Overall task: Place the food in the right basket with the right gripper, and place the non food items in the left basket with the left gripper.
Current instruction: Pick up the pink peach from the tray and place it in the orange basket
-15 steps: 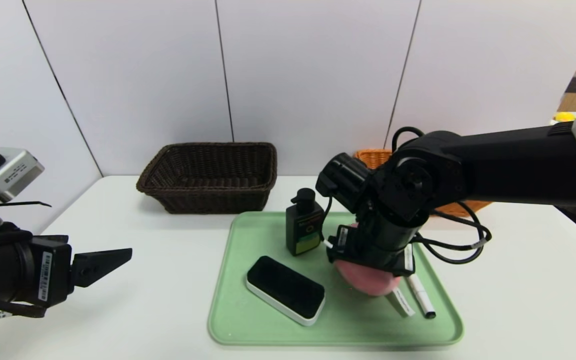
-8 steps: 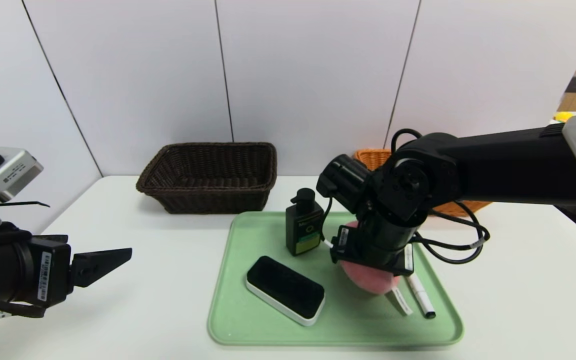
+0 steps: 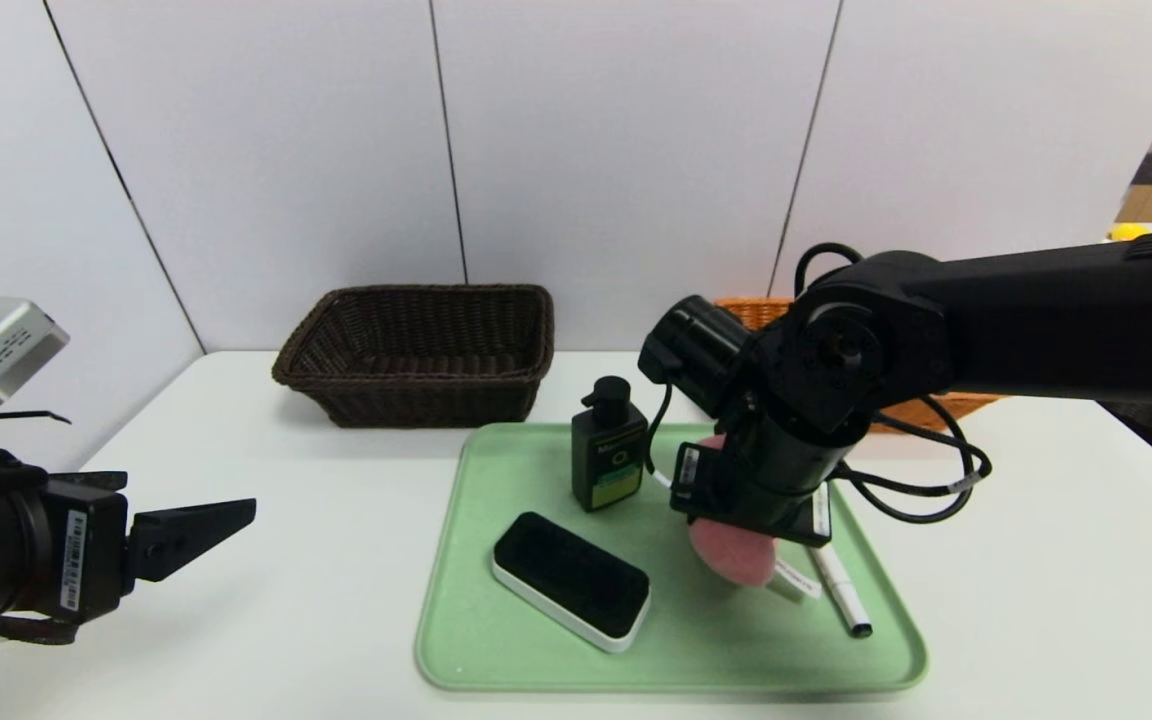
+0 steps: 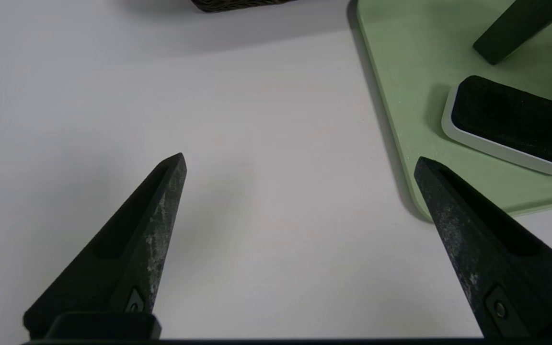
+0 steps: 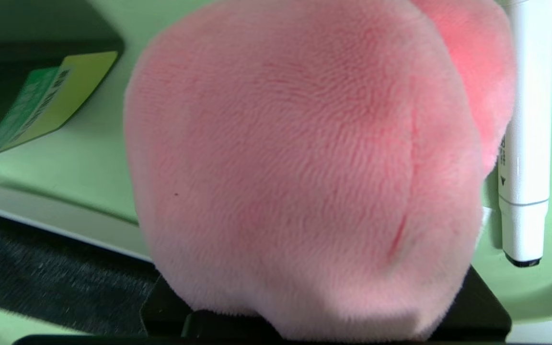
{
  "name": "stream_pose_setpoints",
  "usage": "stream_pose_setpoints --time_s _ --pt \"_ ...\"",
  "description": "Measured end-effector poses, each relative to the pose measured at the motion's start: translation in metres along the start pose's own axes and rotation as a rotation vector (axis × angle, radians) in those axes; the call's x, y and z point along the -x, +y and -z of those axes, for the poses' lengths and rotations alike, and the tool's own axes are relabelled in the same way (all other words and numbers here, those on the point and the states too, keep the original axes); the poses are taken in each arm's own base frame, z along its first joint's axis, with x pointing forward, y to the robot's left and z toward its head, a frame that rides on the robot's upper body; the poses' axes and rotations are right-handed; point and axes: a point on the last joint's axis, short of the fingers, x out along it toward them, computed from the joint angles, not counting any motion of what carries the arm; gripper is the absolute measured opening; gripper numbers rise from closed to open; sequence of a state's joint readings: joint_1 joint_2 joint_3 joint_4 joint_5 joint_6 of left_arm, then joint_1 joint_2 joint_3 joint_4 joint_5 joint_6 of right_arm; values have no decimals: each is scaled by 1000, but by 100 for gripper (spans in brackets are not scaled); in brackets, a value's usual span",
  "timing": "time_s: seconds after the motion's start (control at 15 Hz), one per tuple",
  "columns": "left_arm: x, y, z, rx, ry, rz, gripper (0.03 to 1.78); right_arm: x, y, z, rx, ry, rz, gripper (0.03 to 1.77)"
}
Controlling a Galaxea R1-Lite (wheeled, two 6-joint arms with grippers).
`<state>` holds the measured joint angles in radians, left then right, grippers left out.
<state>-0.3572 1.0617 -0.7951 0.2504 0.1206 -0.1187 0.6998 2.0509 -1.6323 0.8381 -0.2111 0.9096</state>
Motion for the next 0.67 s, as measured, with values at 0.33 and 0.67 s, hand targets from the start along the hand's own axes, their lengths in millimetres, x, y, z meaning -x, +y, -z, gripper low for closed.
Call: stream_pose_setpoints --time_s 0.33,0.67 --pt "5 1 -1 -9 -21 2 169 45 -9 12 20 -25 -67 80" --pt "9 1 -2 -9 -37 7 169 116 -36 20 64 -137 -203 80"
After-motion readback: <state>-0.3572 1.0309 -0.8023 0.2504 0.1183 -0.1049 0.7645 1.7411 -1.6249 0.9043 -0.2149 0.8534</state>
